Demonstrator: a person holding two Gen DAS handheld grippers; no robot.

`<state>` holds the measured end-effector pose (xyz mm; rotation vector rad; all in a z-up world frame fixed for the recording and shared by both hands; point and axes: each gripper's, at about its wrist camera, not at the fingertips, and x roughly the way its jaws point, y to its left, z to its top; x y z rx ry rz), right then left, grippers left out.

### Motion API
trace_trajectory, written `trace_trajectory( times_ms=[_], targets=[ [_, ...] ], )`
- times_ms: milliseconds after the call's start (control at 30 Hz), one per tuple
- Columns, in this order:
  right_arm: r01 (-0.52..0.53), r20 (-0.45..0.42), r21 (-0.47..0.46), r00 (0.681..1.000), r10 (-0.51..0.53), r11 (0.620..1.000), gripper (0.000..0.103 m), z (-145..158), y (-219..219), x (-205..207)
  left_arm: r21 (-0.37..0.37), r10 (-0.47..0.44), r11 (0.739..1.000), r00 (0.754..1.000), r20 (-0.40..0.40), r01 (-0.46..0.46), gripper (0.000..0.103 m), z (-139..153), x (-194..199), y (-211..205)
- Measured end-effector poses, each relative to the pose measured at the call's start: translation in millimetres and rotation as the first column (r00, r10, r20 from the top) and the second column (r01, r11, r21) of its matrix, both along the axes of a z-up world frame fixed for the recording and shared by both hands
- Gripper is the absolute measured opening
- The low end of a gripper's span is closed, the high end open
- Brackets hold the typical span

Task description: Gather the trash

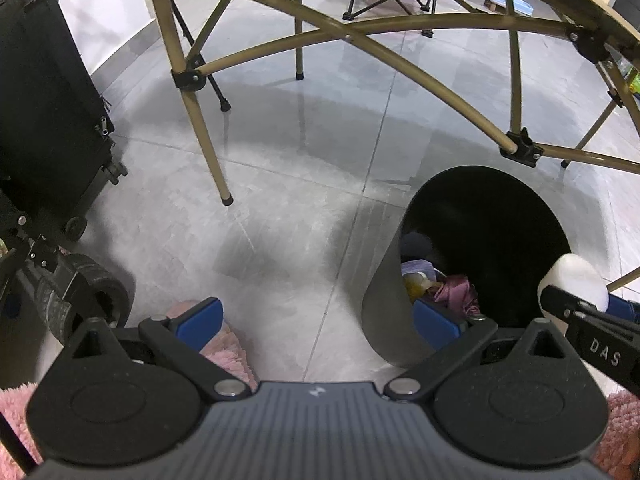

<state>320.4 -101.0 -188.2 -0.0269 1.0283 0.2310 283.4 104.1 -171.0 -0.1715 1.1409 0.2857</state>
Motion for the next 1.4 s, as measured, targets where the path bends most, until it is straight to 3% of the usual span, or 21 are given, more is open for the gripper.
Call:
trace_trajectory(
  times_ms=[667,700,800,1400],
  targets=[
    [-0.040,-0.021,0.011,0.999,0.041,0.999,0.057,-8,26,37,0.007,0.021,1.000,0.999,-0.032,-0.021,0.103,-10,1,11],
    [-0.041,-0.021,0.015,0.999,0.041,0.999,0.061,-8,26,37,0.007,0.021,1.000,0.999,-0.032,-0.020,0.103,-11,1,11],
    [-0.041,-0.029,0.023,0.999,0.042,0.999,0.103,-9,25,40,0.008,0.020,1.000,0.999,-0.035,-0.019,0.103,-11,1,11],
    [-0.029,0.009,0.010,1.000,0.029,1.000,0.103,-2,16,35,0.012,0.008,1.000,1.000,0.009,-0.009,0.103,-2,-5,9]
  ],
)
